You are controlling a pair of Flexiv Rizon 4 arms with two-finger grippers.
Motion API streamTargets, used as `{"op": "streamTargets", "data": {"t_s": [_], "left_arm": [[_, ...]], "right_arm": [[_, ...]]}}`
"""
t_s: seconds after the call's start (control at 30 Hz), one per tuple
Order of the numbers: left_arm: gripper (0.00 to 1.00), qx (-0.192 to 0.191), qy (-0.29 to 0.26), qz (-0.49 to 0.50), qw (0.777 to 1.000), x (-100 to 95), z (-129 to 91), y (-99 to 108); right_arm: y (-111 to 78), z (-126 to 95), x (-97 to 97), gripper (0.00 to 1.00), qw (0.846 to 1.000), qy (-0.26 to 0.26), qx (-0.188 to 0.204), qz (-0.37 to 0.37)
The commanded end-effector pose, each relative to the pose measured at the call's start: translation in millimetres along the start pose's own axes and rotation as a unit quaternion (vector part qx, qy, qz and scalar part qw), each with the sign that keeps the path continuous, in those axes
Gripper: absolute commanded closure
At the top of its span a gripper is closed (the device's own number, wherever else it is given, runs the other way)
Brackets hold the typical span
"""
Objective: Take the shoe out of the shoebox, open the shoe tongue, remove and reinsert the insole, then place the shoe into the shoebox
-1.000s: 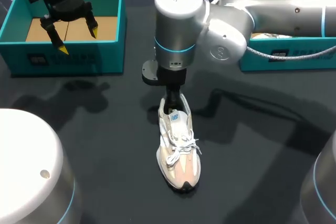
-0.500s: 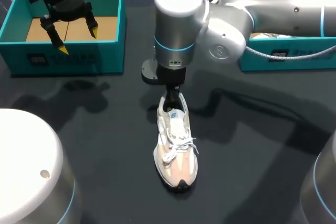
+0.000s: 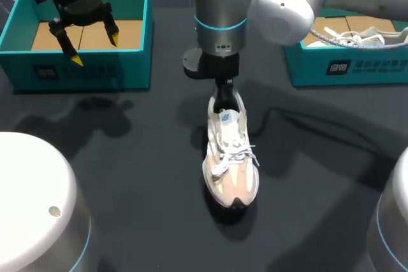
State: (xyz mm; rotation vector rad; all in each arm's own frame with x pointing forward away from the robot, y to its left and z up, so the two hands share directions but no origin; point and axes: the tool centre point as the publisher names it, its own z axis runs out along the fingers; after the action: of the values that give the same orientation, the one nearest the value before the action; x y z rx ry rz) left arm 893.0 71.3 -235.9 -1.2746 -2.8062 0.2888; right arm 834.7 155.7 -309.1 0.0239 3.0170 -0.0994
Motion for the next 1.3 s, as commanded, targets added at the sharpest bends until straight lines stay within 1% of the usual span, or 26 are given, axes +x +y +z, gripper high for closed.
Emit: {"op": "streamTargets", "data": {"t_s": [0.03, 0.07, 0.67, 0.73, 0.77, 0.9, 0.97, 1.1, 1.3], "left_arm": [[0.00, -0.001, 0.001, 0.000, 1.000, 0.0, 0, 0], [0.00, -0.001, 0.001, 0.000, 1.000, 0.0, 0, 0], [0.00, -0.001, 0.001, 0.000, 1.000, 0.0, 0, 0], [0.00, -0.001, 0.001, 0.000, 1.000, 0.0, 0, 0], [0.00, -0.001, 0.001, 0.000, 1.000, 0.0, 0, 0], [0.00, -0.001, 0.001, 0.000, 1.000, 0.0, 0, 0], [0.00, -0.001, 0.001, 0.000, 1.000, 0.0, 0, 0], [0.00, -0.001, 0.001, 0.000, 1.000, 0.0, 0, 0], [0.00, -0.001, 0.001, 0.000, 1.000, 0.0, 0, 0]], "right_arm": [[-27.9, -56, -5.4, 1.00, 1.000, -0.014, -0.004, 0.004], [-33.6, -62, -7.1, 1.00, 1.000, -0.022, -0.010, 0.005], [-33.6, -62, -7.1, 1.00, 1.000, -0.022, -0.010, 0.005], [-44.6, -73, -8.0, 1.00, 1.000, -0.023, -0.002, 0.017], [-52.1, -80, -10.0, 1.00, 0.999, -0.032, -0.002, 0.023], [-79.9, -104, -28.2, 1.00, 0.999, -0.039, 0.010, 0.025], [-94.1, -115, -40.0, 1.00, 0.999, -0.039, 0.023, 0.016], [-125.5, -131, -64.9, 1.00, 0.998, -0.050, 0.038, -0.011], [-178.1, -140, -106.1, 1.00, 0.997, -0.047, 0.054, -0.025]]}}
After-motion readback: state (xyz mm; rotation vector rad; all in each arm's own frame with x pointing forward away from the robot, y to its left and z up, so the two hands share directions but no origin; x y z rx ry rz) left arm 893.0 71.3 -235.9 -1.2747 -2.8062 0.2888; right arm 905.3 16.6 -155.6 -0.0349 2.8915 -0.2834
